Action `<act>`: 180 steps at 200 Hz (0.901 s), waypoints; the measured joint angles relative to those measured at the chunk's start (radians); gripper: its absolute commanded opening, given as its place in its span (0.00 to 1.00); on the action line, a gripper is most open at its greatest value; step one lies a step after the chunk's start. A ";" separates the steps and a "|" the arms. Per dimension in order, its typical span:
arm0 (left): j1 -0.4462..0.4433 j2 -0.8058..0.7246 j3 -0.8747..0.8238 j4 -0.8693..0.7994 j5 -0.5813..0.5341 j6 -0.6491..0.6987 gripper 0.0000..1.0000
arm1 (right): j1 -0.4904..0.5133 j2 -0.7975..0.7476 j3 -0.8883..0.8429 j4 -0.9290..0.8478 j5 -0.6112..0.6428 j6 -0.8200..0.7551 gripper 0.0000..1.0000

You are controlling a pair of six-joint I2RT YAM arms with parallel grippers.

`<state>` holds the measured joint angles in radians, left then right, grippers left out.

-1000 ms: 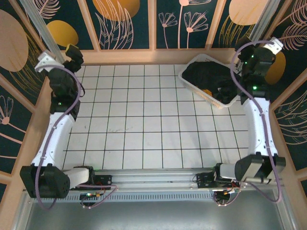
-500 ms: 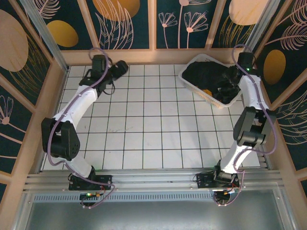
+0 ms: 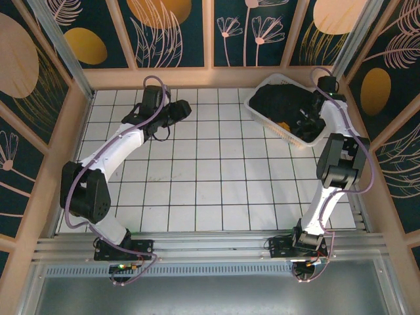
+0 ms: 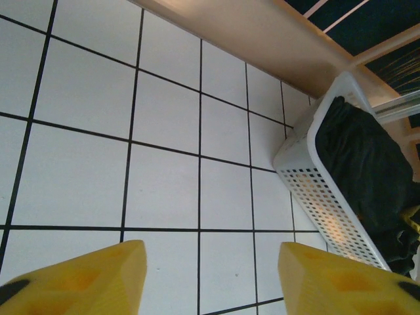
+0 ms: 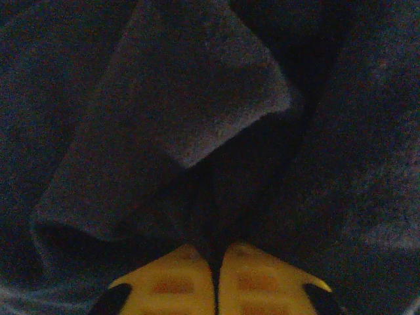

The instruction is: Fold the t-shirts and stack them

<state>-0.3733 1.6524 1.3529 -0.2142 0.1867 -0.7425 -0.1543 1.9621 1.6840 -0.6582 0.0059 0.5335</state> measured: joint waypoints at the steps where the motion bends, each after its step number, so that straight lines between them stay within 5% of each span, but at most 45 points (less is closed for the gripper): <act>1: 0.000 -0.001 0.000 0.000 0.000 0.000 0.51 | 0.000 -0.002 0.000 0.000 0.001 0.002 0.00; 41: 0.000 -0.016 0.000 0.000 -0.003 0.002 0.47 | 0.038 -0.122 0.016 0.050 0.043 -0.005 0.00; 105: 0.000 -0.023 0.015 -0.040 -0.064 0.002 0.47 | 0.196 -0.316 0.275 0.282 0.053 -0.079 0.00; 145: 0.000 -0.076 0.034 -0.108 -0.204 0.000 0.51 | 0.470 -0.319 0.476 0.367 0.080 -0.164 0.00; 180: 0.000 -0.171 0.086 -0.223 -0.449 -0.013 0.62 | 0.763 -0.260 0.509 0.409 0.116 -0.195 0.02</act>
<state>-0.3733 1.4815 1.4387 -0.4370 -0.2619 -0.7555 0.6083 1.7023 2.1929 -0.2489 0.1223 0.3382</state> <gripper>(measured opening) 0.576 0.060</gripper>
